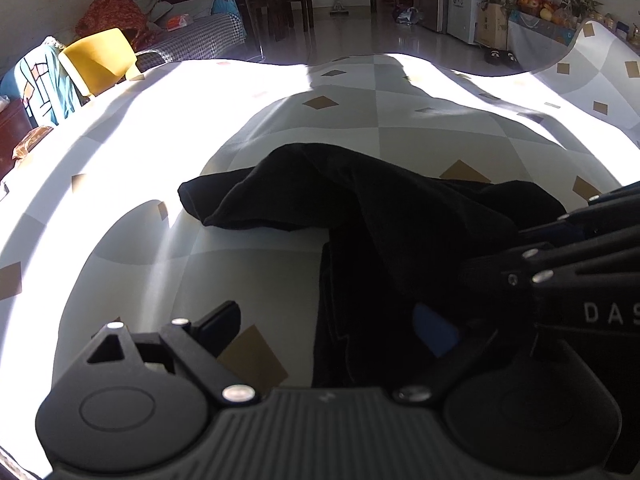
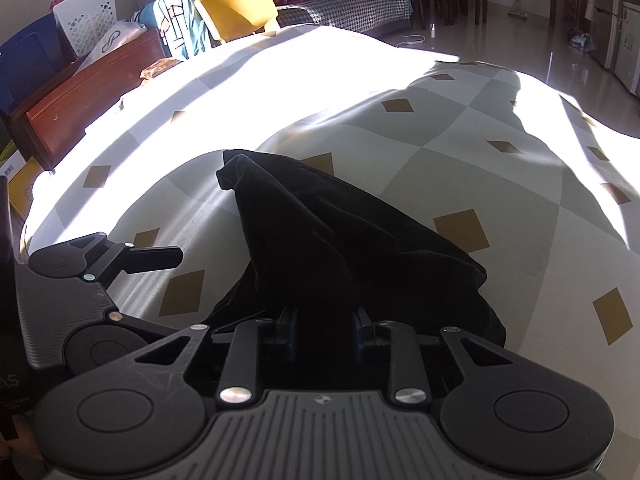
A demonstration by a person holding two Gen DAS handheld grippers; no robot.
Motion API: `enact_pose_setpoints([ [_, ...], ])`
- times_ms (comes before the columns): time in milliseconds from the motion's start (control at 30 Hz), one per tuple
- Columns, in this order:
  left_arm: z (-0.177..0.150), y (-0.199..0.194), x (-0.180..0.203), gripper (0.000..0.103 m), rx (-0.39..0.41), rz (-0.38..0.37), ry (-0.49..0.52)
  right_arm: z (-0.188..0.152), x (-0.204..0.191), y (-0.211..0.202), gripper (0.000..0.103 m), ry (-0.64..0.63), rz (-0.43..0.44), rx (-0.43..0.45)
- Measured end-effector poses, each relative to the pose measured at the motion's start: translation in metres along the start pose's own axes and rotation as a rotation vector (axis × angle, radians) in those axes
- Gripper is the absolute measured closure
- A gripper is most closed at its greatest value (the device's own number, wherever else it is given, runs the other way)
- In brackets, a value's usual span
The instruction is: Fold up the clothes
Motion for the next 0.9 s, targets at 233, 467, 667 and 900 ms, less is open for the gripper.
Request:
enact_pose_setpoints([
  [233, -0.001, 0.001, 0.012, 0.009, 0.001, -0.042, 0.031, 0.015, 0.014, -0.007, 0.088, 0.050, -0.054, 0.078],
  [467, -0.009, 0.009, 0.009, 0.006, -0.045, -0.039, -0.003, 0.027, 0.028, -0.016, 0.090, 0.103, -0.121, 0.135],
  [667, -0.012, 0.010, 0.002, 0.005, -0.071, -0.014, -0.036, 0.024, 0.044, -0.013, 0.092, 0.111, -0.240, 0.124],
  [900, -0.016, 0.010, -0.003, 0.005, -0.093, 0.015, -0.040, 0.016, 0.064, -0.008, 0.092, 0.187, -0.304, 0.061],
])
Point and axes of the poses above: each gripper's, at about its wrist camera, not at the fingertips, and y roughly the way its jaws point, x to its right, z to its top, the point moved 4 cm from there along y, roughly the way its jaws point, and after that the axes turned 12 degrees about x, right-handed, at the moved point
